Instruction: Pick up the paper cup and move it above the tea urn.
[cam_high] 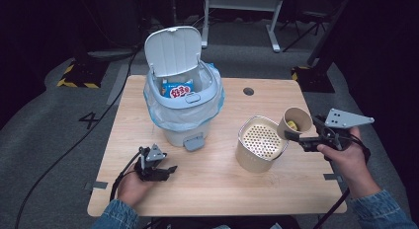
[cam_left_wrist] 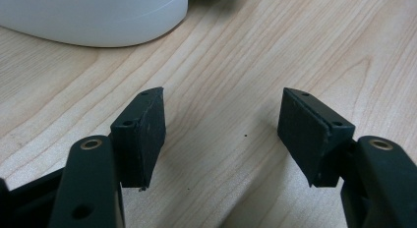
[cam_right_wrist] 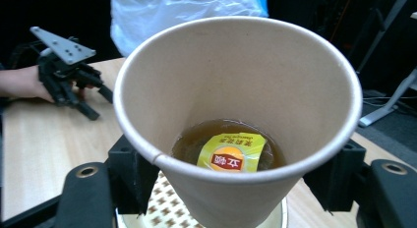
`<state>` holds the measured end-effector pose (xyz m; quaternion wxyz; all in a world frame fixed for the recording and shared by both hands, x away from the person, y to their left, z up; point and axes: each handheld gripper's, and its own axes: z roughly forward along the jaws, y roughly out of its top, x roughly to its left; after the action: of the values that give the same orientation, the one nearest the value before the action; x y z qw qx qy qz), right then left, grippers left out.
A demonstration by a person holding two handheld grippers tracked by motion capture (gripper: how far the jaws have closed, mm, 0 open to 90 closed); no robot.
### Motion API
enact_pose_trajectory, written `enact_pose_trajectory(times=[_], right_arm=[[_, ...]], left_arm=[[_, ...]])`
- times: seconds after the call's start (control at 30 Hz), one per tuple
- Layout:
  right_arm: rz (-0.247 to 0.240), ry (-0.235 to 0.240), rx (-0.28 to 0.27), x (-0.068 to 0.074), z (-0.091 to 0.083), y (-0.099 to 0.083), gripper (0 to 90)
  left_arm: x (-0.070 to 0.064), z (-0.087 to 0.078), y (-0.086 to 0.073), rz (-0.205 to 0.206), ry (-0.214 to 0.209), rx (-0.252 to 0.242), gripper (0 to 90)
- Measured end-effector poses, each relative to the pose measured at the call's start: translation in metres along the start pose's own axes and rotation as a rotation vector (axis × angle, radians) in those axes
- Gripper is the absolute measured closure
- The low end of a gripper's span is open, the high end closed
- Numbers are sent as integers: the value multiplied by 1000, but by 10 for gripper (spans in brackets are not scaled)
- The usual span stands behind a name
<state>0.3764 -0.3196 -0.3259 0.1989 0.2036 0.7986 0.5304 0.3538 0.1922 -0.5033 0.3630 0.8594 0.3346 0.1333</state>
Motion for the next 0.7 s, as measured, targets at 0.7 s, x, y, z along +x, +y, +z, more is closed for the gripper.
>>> enact_pose_trajectory(times=[0.7], right_arm=[[-21,-68,45,-41,34,1,315]], left_arm=[[0,0,0,-2,1,1,352]])
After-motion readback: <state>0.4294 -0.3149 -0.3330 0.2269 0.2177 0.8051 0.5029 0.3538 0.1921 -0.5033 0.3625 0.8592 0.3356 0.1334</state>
